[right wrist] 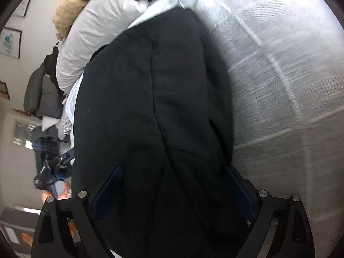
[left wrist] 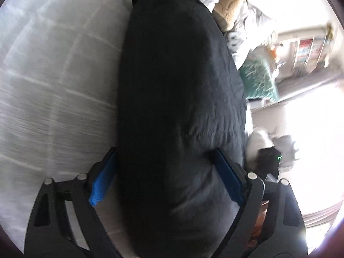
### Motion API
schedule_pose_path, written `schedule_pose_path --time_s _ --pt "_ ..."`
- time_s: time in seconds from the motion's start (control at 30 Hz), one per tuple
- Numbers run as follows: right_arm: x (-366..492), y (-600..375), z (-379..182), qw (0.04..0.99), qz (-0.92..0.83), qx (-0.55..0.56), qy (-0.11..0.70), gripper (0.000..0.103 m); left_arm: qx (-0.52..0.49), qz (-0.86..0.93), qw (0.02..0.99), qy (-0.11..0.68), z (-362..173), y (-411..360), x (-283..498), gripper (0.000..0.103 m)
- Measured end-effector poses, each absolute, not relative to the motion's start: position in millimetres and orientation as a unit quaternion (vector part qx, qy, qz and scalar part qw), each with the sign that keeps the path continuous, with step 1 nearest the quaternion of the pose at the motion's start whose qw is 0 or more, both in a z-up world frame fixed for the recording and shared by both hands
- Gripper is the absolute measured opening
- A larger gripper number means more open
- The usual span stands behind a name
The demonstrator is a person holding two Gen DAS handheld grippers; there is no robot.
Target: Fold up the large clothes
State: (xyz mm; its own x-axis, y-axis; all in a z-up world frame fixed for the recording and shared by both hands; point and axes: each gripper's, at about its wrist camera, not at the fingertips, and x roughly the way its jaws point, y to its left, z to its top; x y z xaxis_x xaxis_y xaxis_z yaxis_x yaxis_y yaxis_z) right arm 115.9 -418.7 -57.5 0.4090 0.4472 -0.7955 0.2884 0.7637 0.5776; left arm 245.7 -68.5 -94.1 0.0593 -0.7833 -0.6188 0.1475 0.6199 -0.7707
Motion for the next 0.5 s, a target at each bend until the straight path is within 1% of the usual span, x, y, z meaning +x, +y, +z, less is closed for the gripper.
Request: schedule_pose_path --time_s 0.03,0.07,0.1,0.13,0.17,0.2,0.23,0.37,0.47,0.5 --pt "117.0 -416.0 -59.5 0.768 0.053 0.341 0.540 0.093 -0.268 -0.348 0.681 0.587 -94.5 -70.1 244.6 0.085" --pt "118.6 -412.3 -60.3 0.770 0.054 0.337 0.539 0.085 -0.264 -0.349 0.687 0.580 -93.2 -71.2 241.8 0.082" --pt "119.1 -408.4 -59.3 0.774 0.054 0.331 0.538 0.081 -0.259 -0.350 0.692 0.575 -89.2 -71.2 238.1 0.074" --pt "118.0 -405.4 -55.9 0.778 0.055 0.329 0.533 0.072 -0.253 -0.353 0.697 0.571 -84.3 -70.4 235.5 0.066" --pt "118.6 -406.7 -49.5 0.781 0.056 0.326 0.529 0.065 -0.248 -0.356 0.702 0.565 -75.7 -69.2 231.7 0.064" --pt "116.1 -402.5 -41.9 0.788 0.058 0.320 0.523 0.061 -0.242 -0.361 0.708 0.557 -64.5 -67.0 227.1 0.061" --pt "114.5 -397.3 -34.1 0.793 0.060 0.314 0.518 0.058 -0.238 -0.363 0.713 0.551 -54.6 -62.8 224.8 0.060" --pt "114.9 -369.8 -11.7 0.795 0.082 0.308 0.516 0.053 -0.202 -0.362 0.742 0.527 -14.4 -35.1 218.4 0.059" --pt "116.2 -338.3 5.9 0.799 0.112 0.287 0.516 0.054 -0.175 -0.346 0.750 0.536 -6.5 -4.0 219.8 0.063" --pt "115.5 -326.6 7.1 0.798 0.118 0.281 0.520 0.056 -0.165 -0.334 0.749 0.548 -11.5 8.1 217.4 0.067"
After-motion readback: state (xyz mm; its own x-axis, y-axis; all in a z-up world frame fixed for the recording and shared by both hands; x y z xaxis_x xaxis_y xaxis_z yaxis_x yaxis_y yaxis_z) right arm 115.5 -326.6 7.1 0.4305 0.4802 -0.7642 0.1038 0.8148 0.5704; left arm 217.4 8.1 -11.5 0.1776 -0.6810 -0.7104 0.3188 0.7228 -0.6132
